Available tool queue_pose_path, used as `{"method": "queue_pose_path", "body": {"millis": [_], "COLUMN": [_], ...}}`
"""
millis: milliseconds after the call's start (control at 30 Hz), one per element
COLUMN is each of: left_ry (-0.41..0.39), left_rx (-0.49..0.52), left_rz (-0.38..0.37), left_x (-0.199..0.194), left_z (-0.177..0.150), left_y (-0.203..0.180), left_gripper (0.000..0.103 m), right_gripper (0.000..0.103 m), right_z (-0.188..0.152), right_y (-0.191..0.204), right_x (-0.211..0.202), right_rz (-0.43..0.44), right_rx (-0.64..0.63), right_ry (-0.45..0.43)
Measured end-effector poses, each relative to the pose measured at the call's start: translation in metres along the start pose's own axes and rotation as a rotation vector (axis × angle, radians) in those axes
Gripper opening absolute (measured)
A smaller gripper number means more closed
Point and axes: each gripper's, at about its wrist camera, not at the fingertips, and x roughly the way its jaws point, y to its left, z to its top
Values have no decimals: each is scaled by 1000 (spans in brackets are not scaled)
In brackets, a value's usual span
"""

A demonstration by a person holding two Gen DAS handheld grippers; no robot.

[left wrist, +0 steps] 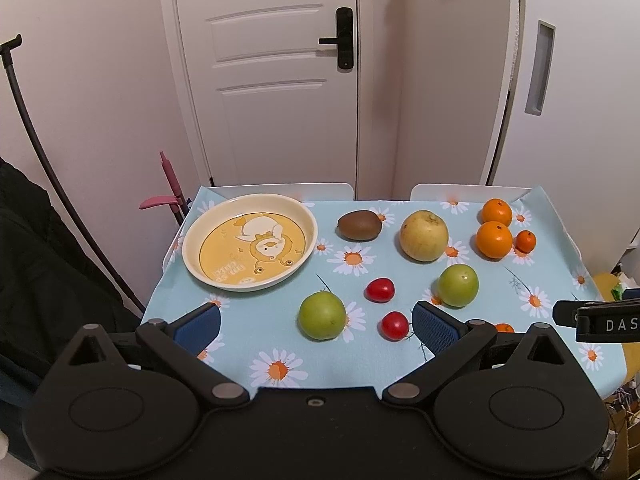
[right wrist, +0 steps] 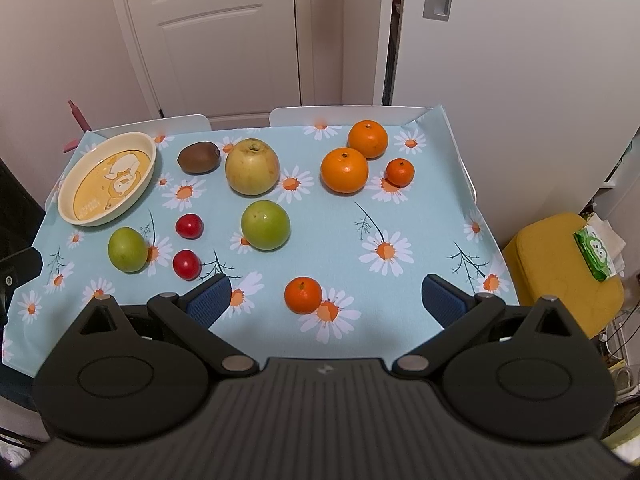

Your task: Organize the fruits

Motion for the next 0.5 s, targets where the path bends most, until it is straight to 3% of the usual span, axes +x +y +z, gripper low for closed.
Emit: {"method": "queue_pose_path", "body": {"millis": [500], "left_ry": [-1], "left_rx": [2], "left_rz": [-1], "left_x": [0], "left_z": [-1], "left_y": [2], "left_gripper": [103], "right_gripper": [103], "right_z": [-1], "right_y": [2], "right_x": [1], "right_rz": [1], "right_rx": [2], "right_ry": [0]}}
